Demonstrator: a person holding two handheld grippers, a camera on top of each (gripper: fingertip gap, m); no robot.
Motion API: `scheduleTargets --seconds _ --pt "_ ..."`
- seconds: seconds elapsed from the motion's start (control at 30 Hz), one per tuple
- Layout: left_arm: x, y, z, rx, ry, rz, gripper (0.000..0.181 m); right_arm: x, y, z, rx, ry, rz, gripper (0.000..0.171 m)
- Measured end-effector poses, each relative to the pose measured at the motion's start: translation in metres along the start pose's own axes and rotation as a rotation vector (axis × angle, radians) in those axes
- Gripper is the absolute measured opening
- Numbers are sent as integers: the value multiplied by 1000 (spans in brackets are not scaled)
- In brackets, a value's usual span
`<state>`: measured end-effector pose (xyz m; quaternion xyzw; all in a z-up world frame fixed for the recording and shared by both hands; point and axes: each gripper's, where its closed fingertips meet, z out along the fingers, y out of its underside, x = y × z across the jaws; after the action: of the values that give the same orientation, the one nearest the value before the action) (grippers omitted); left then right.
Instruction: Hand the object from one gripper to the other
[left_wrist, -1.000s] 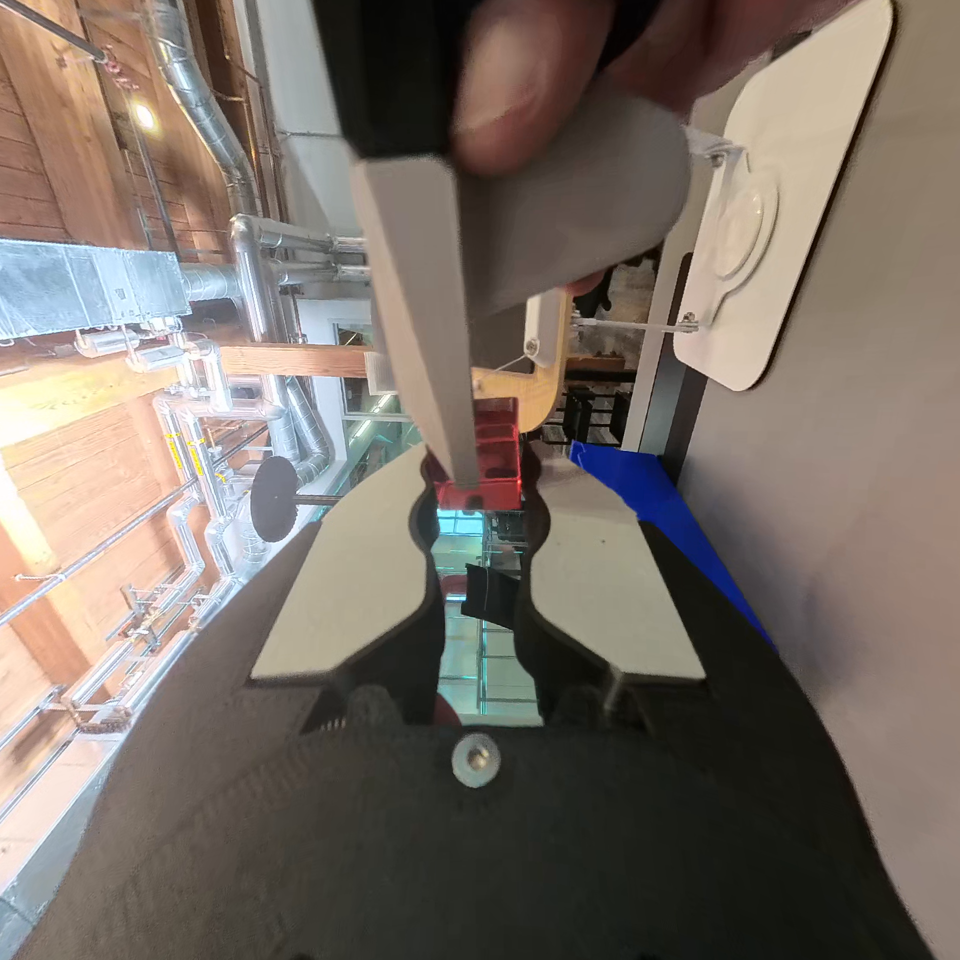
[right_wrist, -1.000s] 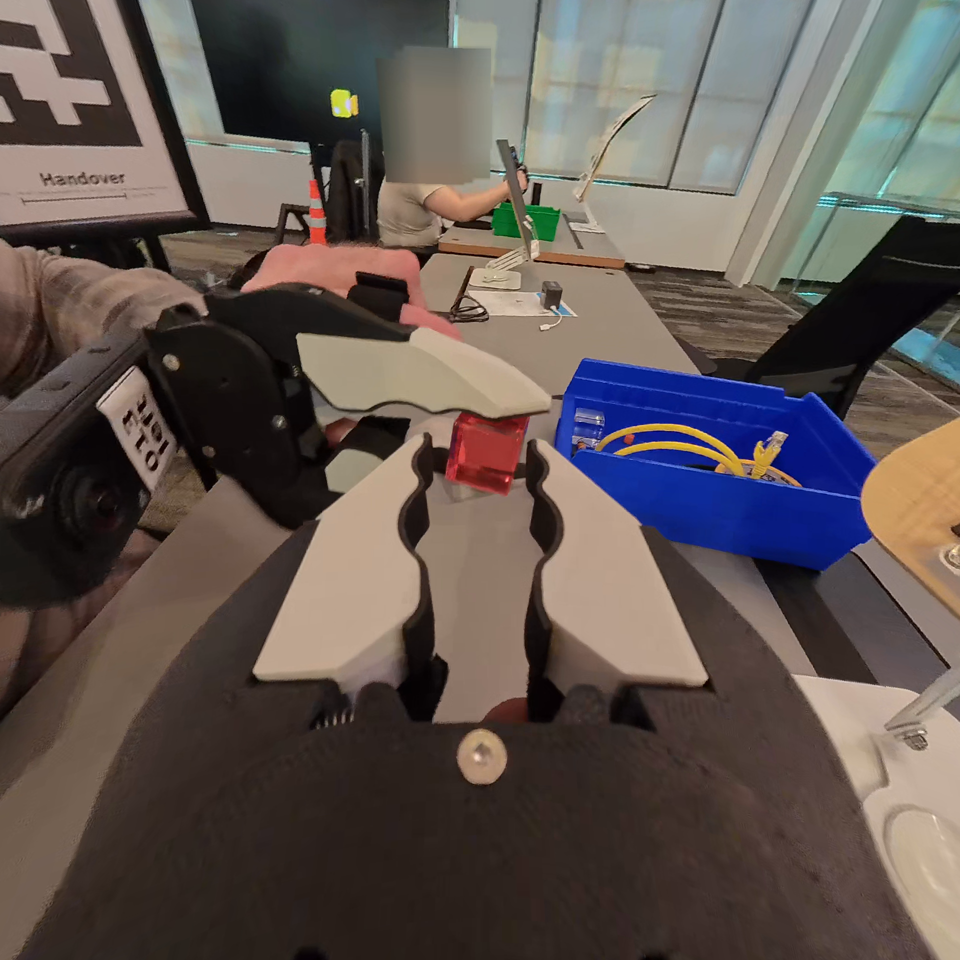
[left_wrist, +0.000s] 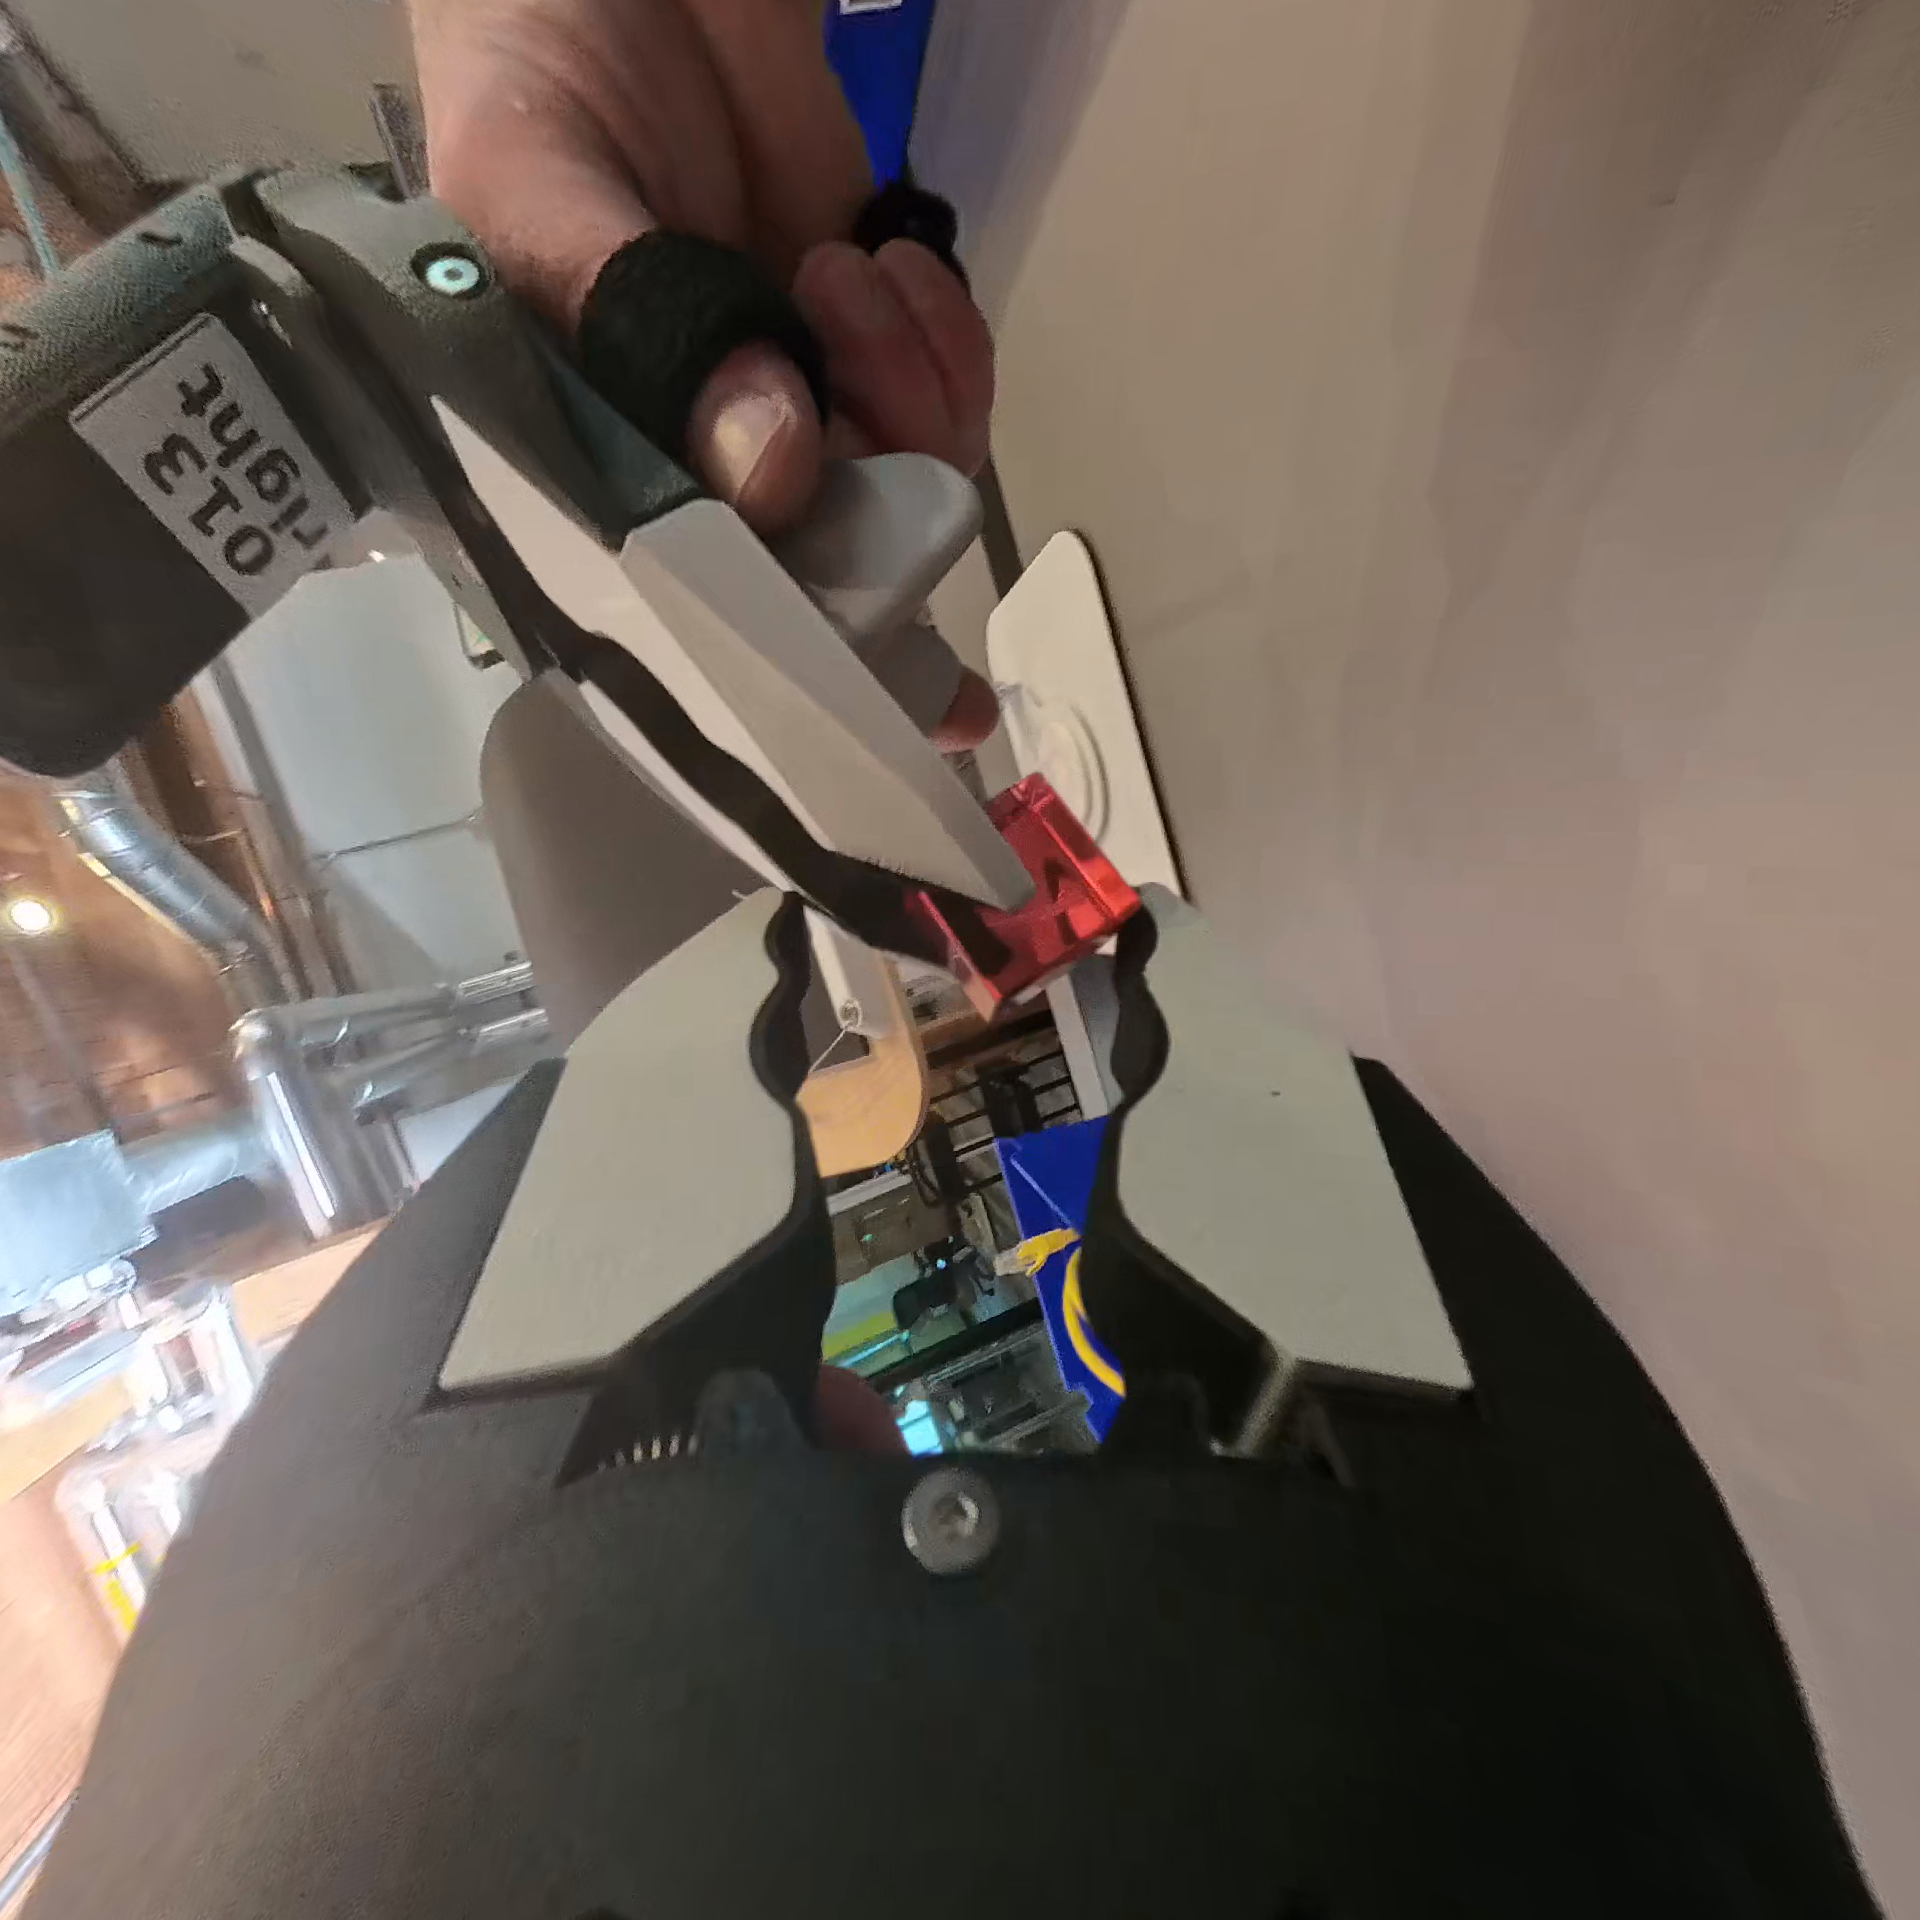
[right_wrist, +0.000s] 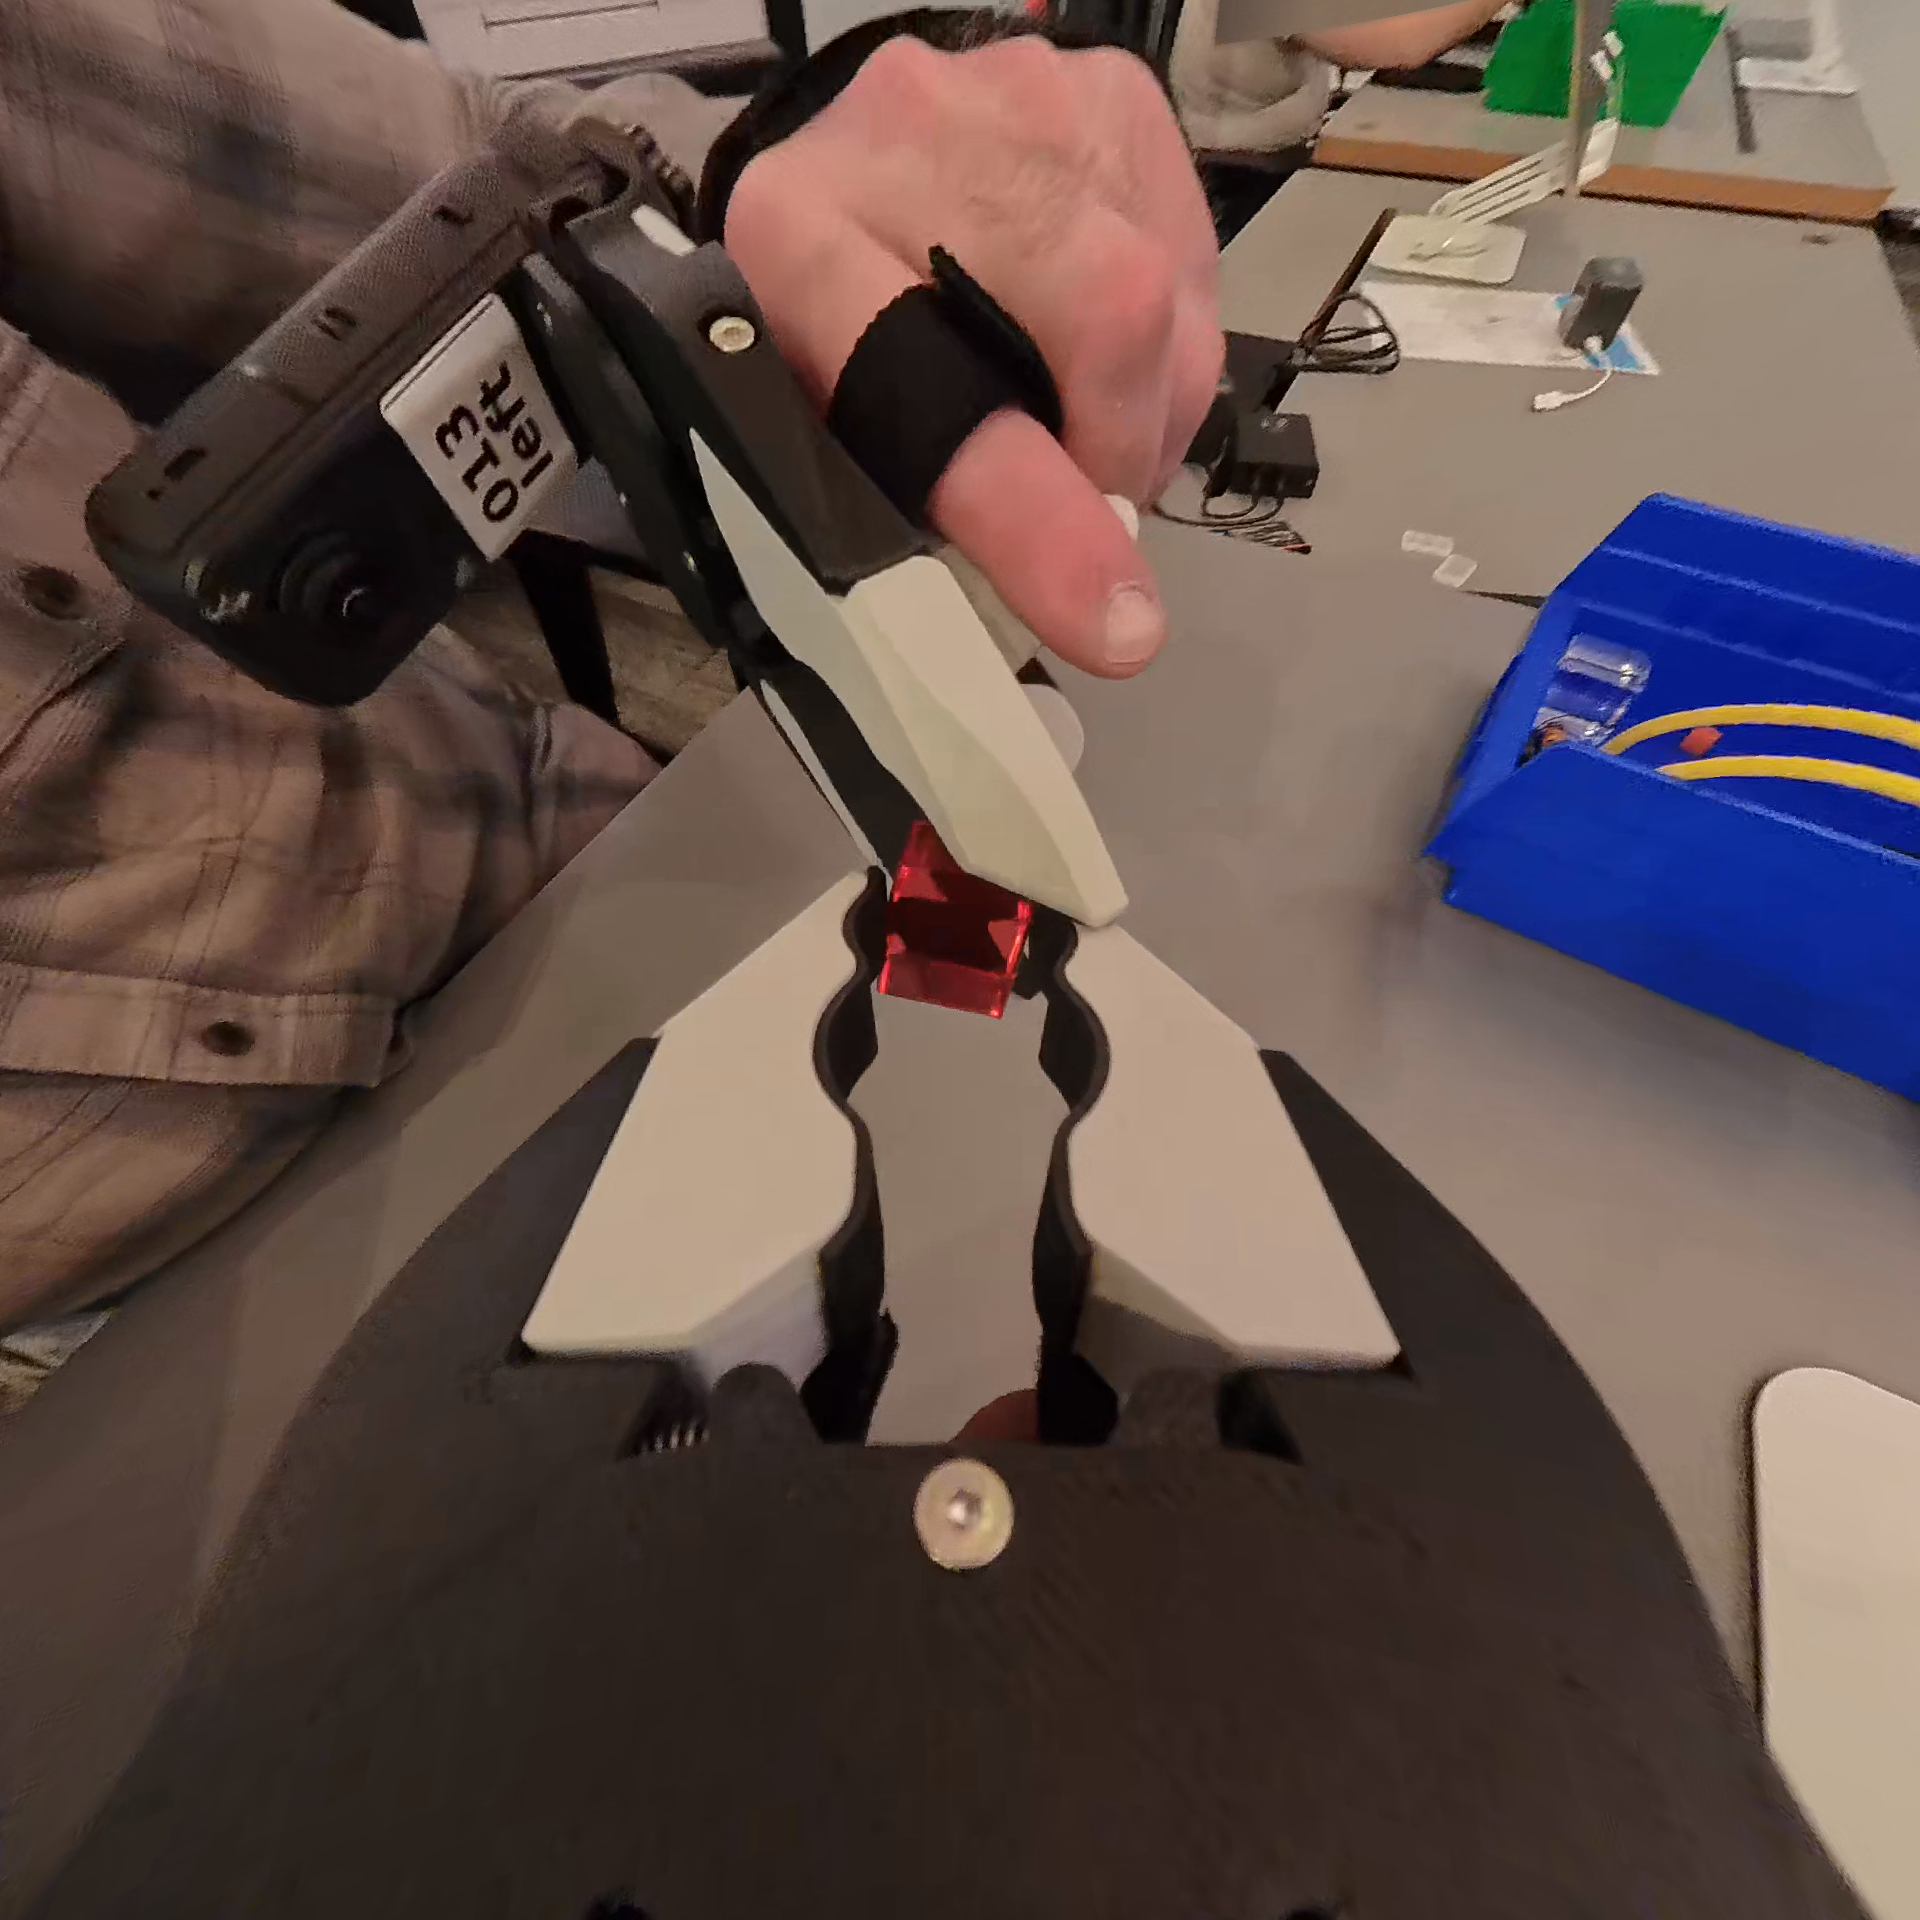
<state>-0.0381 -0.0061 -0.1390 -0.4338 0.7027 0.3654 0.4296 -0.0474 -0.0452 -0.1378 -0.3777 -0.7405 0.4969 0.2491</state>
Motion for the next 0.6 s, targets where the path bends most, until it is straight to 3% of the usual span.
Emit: scheduleTargets --seconds 0.4,0.6 --pt "-6 -9 -6 35 -65 -15 52 -8 -5 -6 45 -58 15 24" --pt "10 -27 -8 96 5 44 48 -25 4 3 4 -161 13 24"
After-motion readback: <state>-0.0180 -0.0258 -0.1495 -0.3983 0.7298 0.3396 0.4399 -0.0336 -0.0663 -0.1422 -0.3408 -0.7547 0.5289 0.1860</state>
